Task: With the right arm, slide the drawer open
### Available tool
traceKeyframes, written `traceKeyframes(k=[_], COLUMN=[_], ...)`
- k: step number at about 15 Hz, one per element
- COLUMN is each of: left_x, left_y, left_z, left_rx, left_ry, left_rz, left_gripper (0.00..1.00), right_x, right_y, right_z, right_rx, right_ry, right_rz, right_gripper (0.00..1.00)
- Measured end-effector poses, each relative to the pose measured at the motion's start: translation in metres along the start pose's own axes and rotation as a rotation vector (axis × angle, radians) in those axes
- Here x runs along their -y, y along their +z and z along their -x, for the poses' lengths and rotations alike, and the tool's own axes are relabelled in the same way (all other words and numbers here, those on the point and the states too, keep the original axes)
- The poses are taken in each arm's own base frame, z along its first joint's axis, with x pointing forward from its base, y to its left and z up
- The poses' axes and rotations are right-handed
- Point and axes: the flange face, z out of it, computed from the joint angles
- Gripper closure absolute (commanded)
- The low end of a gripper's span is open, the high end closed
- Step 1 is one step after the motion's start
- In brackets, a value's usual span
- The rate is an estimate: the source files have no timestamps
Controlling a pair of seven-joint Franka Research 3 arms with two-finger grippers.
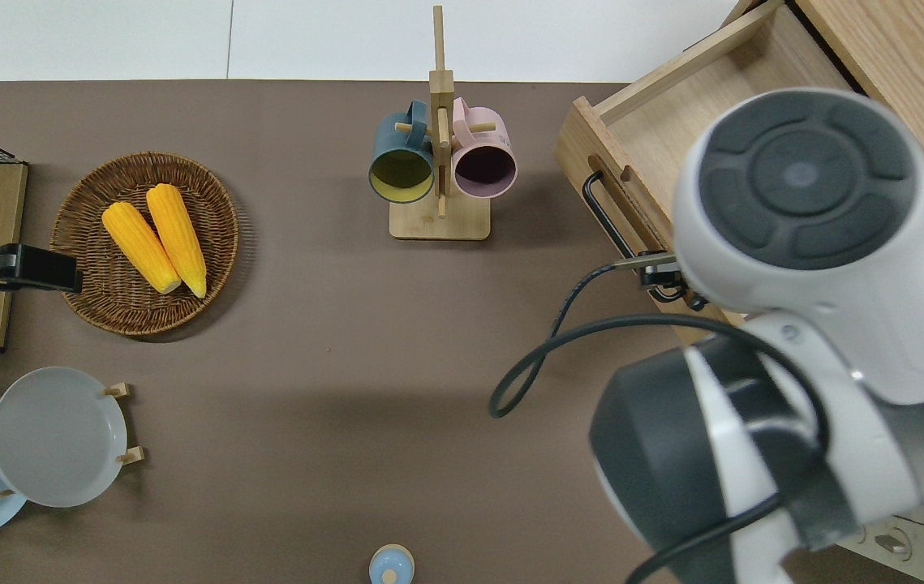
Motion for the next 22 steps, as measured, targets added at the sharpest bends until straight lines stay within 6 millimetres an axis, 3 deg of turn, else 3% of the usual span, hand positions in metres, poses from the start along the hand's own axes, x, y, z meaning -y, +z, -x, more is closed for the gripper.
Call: traceKeyframes(k=[5, 9, 12, 18, 22], left_x=[0.000, 0.000, 0.000, 0.000, 0.000], left_y=[0.000, 0.000, 0.000, 0.000, 0.000], left_z=[0.000, 0.000, 0.000, 0.000, 0.000], left_rx=[0.000, 0.000, 0.000, 0.000, 0.000], left_ry=[0.000, 0.000, 0.000, 0.000, 0.000], left_rz=[0.000, 0.000, 0.000, 0.000, 0.000], left_gripper=[0.00, 0.00, 0.00, 0.00, 0.00], right_x=[-0.078, -0.117, -0.138, -0.185, -0.194], right_y=[0.018, 0.030, 0.046, 0.097, 0.104], right_z=[-0.012, -0.019, -0.023, -0.021, -0.016], right_rx=[0.057, 0.046, 0.052, 0.085, 0.097], right_ry=[-0.003, -0.021, -0.004, 0.042, 0.063], right_rz=[-0.213, -0.285, -0.304, -0.289, -0.278], right_gripper=[0.017, 0.017, 0.015, 0.017, 0.015])
